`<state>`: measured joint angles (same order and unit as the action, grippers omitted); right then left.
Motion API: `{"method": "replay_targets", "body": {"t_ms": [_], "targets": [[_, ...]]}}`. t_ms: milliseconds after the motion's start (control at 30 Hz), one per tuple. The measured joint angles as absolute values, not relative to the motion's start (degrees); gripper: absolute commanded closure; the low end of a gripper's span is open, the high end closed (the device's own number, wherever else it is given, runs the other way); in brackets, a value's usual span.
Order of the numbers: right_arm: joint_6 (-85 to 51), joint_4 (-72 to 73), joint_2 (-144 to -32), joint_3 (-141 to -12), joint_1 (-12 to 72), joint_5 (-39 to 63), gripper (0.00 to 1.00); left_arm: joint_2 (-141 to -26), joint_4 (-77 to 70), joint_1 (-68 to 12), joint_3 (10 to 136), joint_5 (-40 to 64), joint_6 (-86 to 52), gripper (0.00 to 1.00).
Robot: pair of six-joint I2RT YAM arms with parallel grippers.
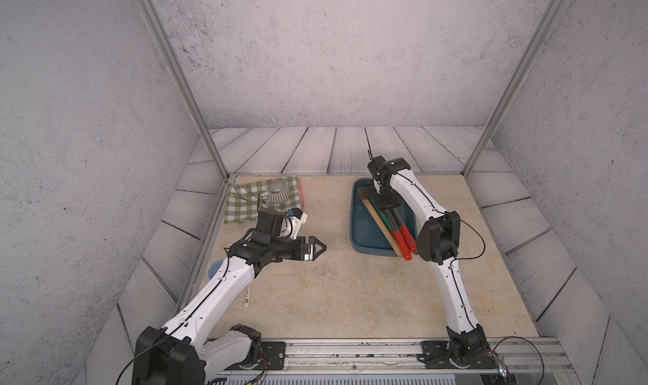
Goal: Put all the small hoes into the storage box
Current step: Place the hoe in the storage box.
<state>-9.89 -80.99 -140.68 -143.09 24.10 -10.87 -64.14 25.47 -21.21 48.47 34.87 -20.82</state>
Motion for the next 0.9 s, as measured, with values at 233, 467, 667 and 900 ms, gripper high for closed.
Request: {"method": "replay_targets", "body": {"t_ms": [233,467,667,900], "targets": [[-10.07,-79.55,-140.27,-143.06,24.12,-9.8,0.43,-64.58,25.47,-21.21,48.47,35.03,-20.82,0.12],[-9.56,-74.0,-132.38,-137.8,24.36,-8.34,0.28,-65.54,25.54,-21.21,48.47,35.44,-20.82,0.12],[-9.23,-69.97,-126.89,-136.81,24.38,-7.57,0.19,-65.87,25.52,-21.21,48.47,36.03,-20.86,0.12],[-9.23,-61.43,-117.56,-122.06,24.43,-6.48,0.06,-66.5,25.61,-21.21,48.47,36.32,-20.88,0.12]]}}
